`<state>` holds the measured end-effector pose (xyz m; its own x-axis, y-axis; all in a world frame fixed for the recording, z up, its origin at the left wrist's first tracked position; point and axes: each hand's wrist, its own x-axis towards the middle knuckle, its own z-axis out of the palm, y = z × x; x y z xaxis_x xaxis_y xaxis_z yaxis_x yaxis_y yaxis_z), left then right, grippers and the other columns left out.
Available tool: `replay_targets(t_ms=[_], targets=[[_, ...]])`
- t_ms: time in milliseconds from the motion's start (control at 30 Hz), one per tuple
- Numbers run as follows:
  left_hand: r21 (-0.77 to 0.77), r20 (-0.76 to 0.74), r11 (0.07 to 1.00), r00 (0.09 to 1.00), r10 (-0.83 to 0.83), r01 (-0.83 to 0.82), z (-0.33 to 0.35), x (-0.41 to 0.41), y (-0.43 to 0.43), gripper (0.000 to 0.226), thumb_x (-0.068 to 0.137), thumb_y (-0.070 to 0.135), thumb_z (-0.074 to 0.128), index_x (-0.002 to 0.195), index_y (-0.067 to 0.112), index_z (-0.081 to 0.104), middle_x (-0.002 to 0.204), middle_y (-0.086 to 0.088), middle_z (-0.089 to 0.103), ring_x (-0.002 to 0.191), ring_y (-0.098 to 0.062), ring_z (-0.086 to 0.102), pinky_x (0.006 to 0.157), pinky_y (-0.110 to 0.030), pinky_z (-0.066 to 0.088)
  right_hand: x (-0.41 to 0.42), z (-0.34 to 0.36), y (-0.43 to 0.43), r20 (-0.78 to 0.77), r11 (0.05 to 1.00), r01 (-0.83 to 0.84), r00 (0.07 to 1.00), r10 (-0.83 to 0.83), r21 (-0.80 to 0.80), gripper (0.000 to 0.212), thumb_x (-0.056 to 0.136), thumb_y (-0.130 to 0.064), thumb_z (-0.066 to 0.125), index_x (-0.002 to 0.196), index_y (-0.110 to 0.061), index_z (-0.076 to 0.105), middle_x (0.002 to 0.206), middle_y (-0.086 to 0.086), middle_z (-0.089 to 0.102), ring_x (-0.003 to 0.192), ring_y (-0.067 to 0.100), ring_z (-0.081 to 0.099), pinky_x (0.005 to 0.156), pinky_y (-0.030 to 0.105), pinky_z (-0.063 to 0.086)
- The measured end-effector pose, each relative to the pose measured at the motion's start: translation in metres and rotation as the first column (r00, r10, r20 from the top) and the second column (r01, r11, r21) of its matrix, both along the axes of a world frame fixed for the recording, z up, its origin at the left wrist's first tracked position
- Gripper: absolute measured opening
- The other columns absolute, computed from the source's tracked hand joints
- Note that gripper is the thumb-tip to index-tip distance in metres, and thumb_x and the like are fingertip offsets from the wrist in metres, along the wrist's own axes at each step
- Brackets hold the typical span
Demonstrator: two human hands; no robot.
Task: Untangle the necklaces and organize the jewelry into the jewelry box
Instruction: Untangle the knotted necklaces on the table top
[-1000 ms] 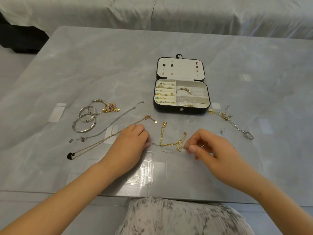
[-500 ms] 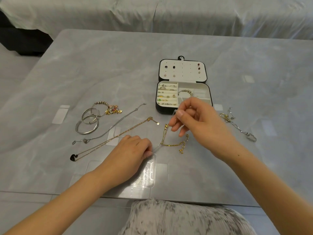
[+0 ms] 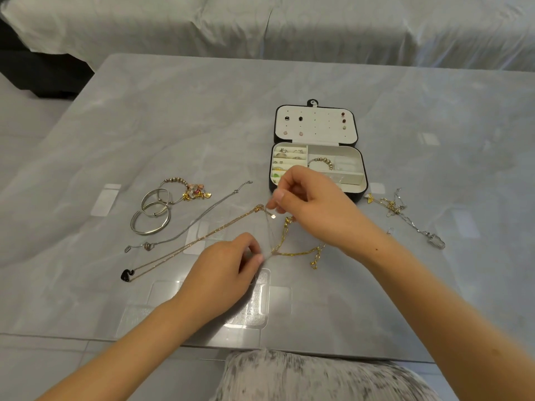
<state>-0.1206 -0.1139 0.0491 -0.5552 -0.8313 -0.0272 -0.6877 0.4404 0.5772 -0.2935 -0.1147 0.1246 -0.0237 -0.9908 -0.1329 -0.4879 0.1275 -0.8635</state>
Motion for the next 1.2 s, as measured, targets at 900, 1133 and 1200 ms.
replay_targets(t_ms=[900, 1133, 1200], targets=[[0.443, -0.034, 0.88, 0.978, 0.207, -0.171, 0.02, -0.031, -0.015, 0.008, 0.082, 0.017, 0.068, 0.075, 0.016, 0.071, 0.037, 0.01, 0.041, 0.04, -0.006, 0.037, 0.056, -0.021, 0.043, -0.018, -0.033, 0.027, 0.565, 0.922, 0.274, 0.729, -0.386, 0.275, 0.014, 0.102, -0.019, 0.03, 0.095, -0.009, 0.038, 0.083, 0.016, 0.068, 0.06, 0.026, 0.068, 0.051, 0.029, 0.054], [0.584, -0.138, 0.792, 0.941, 0.31, -0.176, 0.026, -0.031, -0.014, 0.011, 0.079, 0.006, 0.067, 0.072, 0.013, 0.071, 0.037, 0.009, 0.039, 0.04, -0.004, 0.036, 0.049, -0.011, 0.035, -0.016, -0.042, 0.026, 0.571, 0.888, 0.291, 0.685, -0.453, 0.356, 0.012, 0.101, -0.015, 0.033, 0.093, -0.009, 0.04, 0.074, 0.008, 0.066, 0.045, 0.015, 0.056, 0.043, 0.023, 0.038], [0.62, -0.153, 0.764, 0.927, 0.342, -0.179, 0.026, -0.03, -0.014, 0.013, 0.078, 0.006, 0.068, 0.07, 0.015, 0.071, 0.04, 0.006, 0.04, 0.046, -0.007, 0.038, 0.054, -0.015, 0.037, -0.016, -0.042, 0.026, 0.586, 0.866, 0.324, 0.639, -0.498, 0.382, 0.012, 0.101, -0.013, 0.033, 0.094, -0.009, 0.041, 0.07, 0.006, 0.064, 0.042, 0.012, 0.053, 0.04, 0.02, 0.037]])
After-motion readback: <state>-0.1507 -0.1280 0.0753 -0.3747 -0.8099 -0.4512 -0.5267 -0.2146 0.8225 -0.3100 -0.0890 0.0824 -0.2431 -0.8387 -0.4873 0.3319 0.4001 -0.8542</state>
